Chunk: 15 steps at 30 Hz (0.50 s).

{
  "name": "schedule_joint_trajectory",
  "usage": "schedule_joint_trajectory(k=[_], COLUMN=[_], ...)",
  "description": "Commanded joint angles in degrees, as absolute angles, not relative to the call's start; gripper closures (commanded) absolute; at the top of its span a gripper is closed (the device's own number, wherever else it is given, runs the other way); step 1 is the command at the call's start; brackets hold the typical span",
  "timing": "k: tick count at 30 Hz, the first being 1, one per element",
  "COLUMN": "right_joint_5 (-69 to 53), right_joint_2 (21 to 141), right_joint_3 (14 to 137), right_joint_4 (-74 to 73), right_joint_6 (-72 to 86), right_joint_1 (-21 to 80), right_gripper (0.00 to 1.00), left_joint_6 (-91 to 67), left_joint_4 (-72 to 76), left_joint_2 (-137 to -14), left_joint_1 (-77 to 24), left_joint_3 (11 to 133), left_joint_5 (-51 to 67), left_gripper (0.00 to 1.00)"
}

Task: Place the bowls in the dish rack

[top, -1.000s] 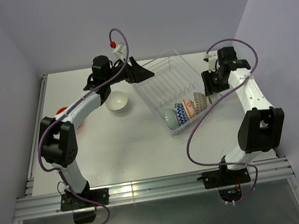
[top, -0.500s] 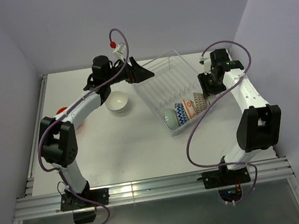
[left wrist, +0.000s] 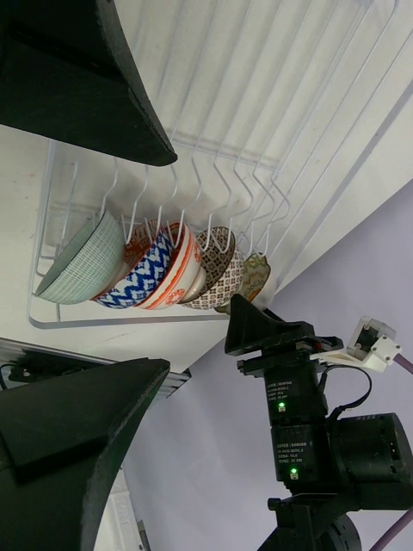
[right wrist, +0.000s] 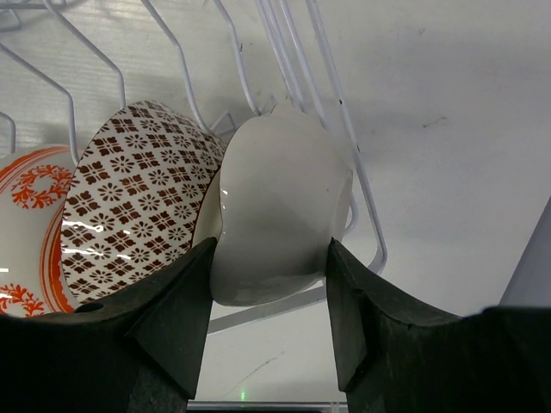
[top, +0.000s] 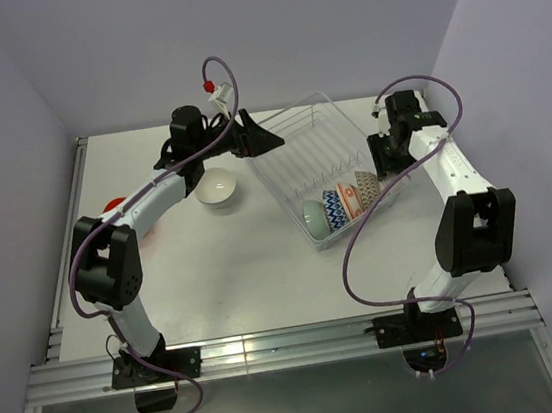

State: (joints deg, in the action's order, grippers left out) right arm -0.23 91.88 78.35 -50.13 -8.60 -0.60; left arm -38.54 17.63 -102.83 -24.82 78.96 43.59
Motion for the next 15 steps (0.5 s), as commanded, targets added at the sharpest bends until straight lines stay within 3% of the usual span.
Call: schedule_joint_trajectory(k=[1,6,11,15], right_joint_5=[2.46,0.26,0.26,0.26], right_joint_2=[93.43,94.13,94.13,93.96], right_joint_3=[78.57,79.28,79.54,80.16], right_joint_4=[-51.94,-53.35,-53.61,-54.23], right_joint_6=[-6.42,-5.36,-4.83,-4.83], right_joint_1=[-0.26,-0.26,-0.26,-0.26], right_gripper=[0.74,0.43,0.22,0.18], left_joint_6=[-37.62,-37.27,-37.09,-37.09], left_joint_4=[19.07,18.81,18.63,18.9], left_joint_2=[-99.32,-98.88,-98.53,-98.52], left_joint_1=[-24.35,-24.26,-23.99,-23.91], left_joint_3=[78.84,78.31,78.05,77.96], left_joint_5=[43.42,43.42,43.51,43.51], left_gripper=[0.01,0.01,0.0,0.01])
